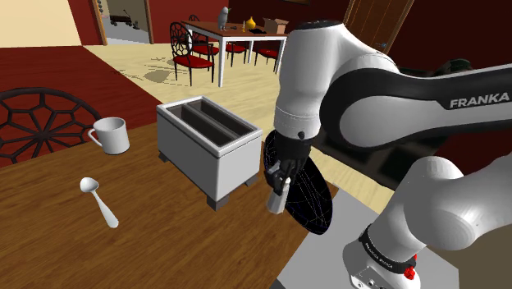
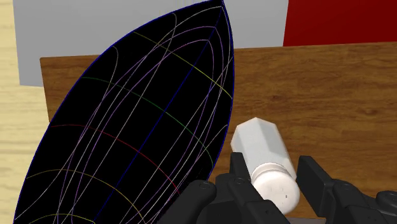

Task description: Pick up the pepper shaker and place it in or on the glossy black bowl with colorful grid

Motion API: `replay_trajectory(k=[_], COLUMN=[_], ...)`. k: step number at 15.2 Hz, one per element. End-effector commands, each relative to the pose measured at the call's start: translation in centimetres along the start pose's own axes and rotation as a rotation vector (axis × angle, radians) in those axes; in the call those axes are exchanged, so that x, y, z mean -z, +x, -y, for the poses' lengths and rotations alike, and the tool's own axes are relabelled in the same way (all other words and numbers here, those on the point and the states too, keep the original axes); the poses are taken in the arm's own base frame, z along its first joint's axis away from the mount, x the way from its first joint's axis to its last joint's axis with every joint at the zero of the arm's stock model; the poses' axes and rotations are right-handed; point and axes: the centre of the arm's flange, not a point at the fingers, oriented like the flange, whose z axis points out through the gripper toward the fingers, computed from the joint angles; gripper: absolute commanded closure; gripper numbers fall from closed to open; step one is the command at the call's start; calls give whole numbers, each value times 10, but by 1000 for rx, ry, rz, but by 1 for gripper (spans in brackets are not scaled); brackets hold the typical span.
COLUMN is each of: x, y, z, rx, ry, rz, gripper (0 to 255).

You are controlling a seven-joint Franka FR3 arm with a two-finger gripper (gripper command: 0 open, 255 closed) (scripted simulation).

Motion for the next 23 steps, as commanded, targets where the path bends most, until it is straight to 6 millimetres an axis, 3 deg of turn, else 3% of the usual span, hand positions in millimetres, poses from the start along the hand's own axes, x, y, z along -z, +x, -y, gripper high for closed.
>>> replay_trajectory(k=[1,20,23], x=[10,107,113], y=[-1,-6,5], z=[0,-9,-47], rx=[0,0,0], ry=[0,0,0], rz=[1,1,1], gripper=[255,255,255])
